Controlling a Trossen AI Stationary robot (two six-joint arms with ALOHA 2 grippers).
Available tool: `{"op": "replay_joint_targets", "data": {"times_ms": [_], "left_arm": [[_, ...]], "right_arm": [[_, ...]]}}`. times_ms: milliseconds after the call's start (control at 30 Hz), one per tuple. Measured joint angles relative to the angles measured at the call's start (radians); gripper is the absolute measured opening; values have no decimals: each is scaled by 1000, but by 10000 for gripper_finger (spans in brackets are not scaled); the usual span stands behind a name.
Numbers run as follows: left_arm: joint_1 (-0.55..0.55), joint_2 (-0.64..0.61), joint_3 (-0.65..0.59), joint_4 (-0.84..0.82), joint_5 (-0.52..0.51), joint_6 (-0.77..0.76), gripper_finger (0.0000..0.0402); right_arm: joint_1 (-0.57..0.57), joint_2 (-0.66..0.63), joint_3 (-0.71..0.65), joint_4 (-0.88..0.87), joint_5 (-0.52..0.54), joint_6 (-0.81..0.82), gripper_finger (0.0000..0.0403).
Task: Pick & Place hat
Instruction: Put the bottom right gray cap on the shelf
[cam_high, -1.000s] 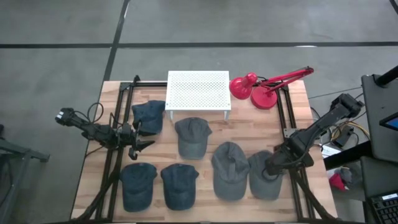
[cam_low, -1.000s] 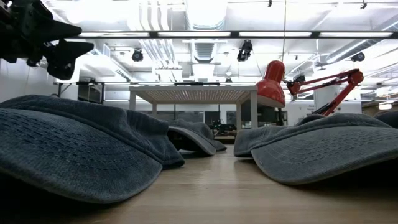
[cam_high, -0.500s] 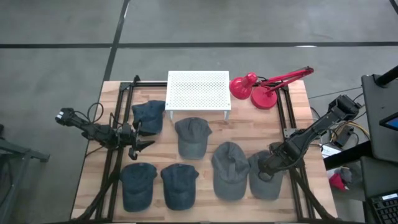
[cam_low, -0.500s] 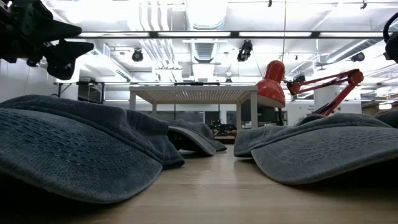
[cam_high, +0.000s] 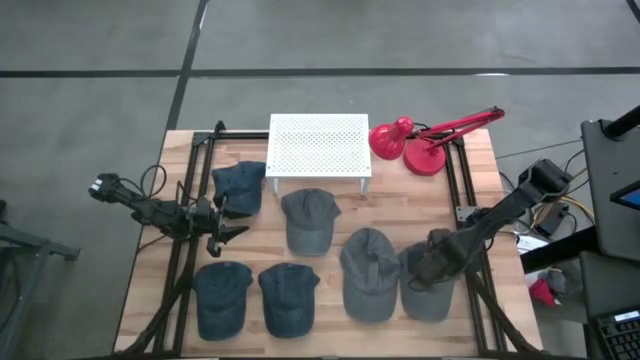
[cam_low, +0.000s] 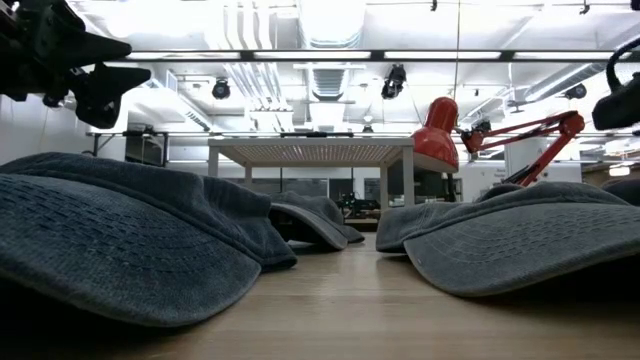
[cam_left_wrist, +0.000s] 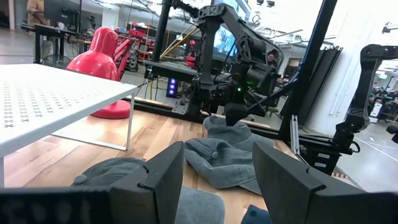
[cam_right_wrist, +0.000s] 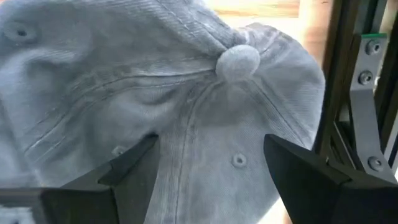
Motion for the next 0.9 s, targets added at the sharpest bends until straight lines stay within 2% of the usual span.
{"op": "replay_joint_targets", "data": {"times_ms": [233, 467, 667, 900], "left_arm": [[0, 0, 0, 0, 0, 0, 195], [0, 0, 0, -1, 0, 0, 195], [0, 0, 0, -1, 0, 0, 195], [0, 0, 0, -1, 0, 0, 195]], "right_arm": [[0, 92, -7, 44, -5, 10, 289], [0, 188, -10, 104, -13, -14, 264], [-1, 239, -6, 130, -24, -13, 217], [-1, 197, -11, 143, -38, -3, 132]]}}
